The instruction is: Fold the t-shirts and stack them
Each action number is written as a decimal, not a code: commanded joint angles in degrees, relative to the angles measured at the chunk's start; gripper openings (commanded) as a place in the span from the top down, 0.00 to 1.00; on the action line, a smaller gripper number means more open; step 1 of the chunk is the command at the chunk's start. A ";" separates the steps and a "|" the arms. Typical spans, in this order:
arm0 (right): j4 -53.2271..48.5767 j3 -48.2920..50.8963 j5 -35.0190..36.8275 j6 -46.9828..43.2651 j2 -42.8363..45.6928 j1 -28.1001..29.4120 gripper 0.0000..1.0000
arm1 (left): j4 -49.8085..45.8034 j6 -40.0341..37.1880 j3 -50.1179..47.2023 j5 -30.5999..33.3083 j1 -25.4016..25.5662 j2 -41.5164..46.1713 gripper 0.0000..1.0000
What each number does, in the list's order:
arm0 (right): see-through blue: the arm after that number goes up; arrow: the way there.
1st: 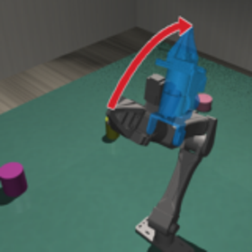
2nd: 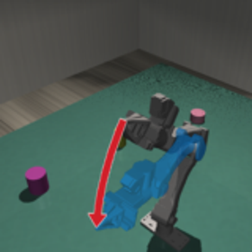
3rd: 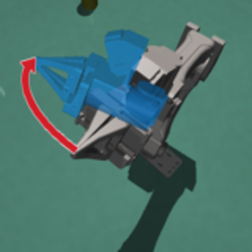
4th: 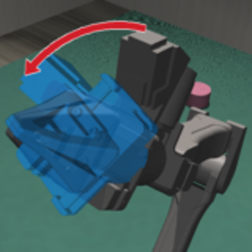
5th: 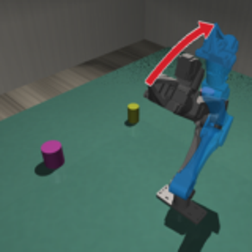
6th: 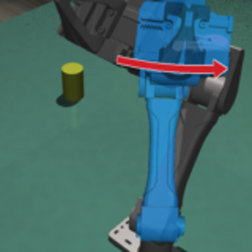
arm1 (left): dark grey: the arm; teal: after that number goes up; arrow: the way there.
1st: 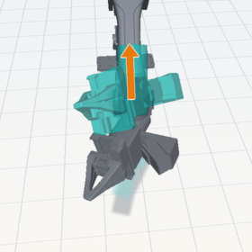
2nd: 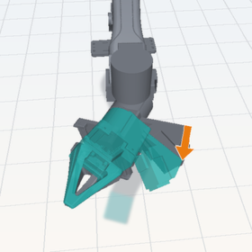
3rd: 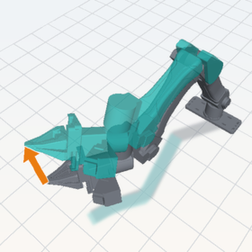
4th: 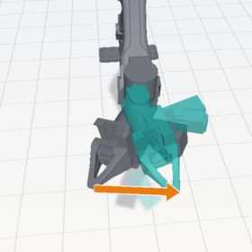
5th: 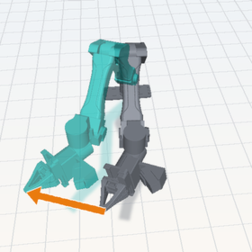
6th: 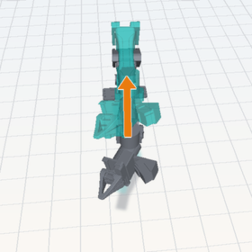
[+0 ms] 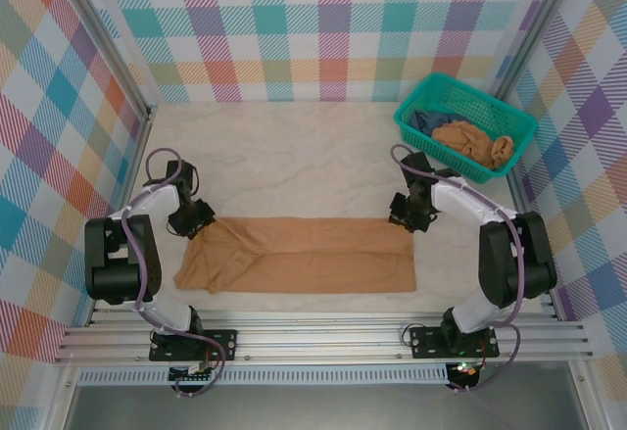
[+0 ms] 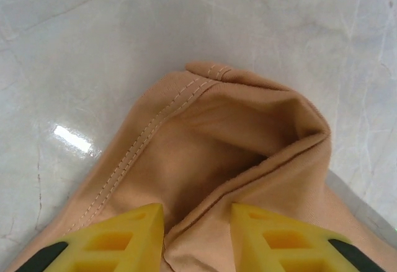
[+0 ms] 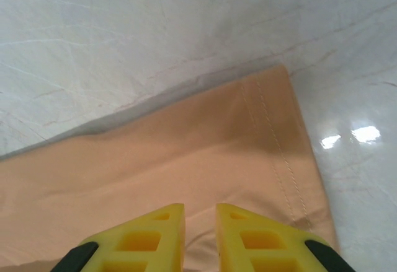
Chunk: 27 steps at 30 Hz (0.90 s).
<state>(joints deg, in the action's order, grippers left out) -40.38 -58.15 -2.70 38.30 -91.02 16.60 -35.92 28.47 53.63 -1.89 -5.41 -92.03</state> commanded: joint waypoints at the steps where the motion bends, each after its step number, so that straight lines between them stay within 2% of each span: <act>1: 0.74 -1.95 -1.65 -0.64 -1.37 0.41 0.80 | 4.58 -1.72 -1.39 0.14 -0.48 1.73 0.69; 3: 0.64 -2.27 -1.54 -0.92 -1.97 0.34 0.80 | 5.44 -1.84 -1.82 -0.04 -0.48 1.44 0.71; 7: 1.15 -2.52 -1.91 -0.96 -2.98 0.30 0.80 | 6.55 -1.37 -2.69 0.20 -0.47 2.90 0.89; 12: 1.98 -2.67 -2.76 -0.36 -4.74 0.39 0.81 | 4.55 0.05 -2.75 1.42 -0.48 5.61 1.00; 17: 2.18 -3.37 -2.75 -0.30 -5.48 0.43 0.81 | 0.59 1.76 -2.91 3.13 -0.47 9.09 1.00; 23: 0.60 -4.87 -2.14 -0.48 -6.77 0.41 0.83 | -6.15 7.71 -3.65 7.76 -0.39 11.39 1.00; 27: 0.48 -4.85 -1.79 0.31 -7.10 0.78 0.83 | -9.22 10.09 -3.92 9.81 -0.30 10.40 1.00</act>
<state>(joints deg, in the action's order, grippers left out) -38.65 -62.06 -4.58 38.17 -97.10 16.93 -40.16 35.27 50.68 4.64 -5.41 -81.82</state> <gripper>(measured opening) 0.168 0.050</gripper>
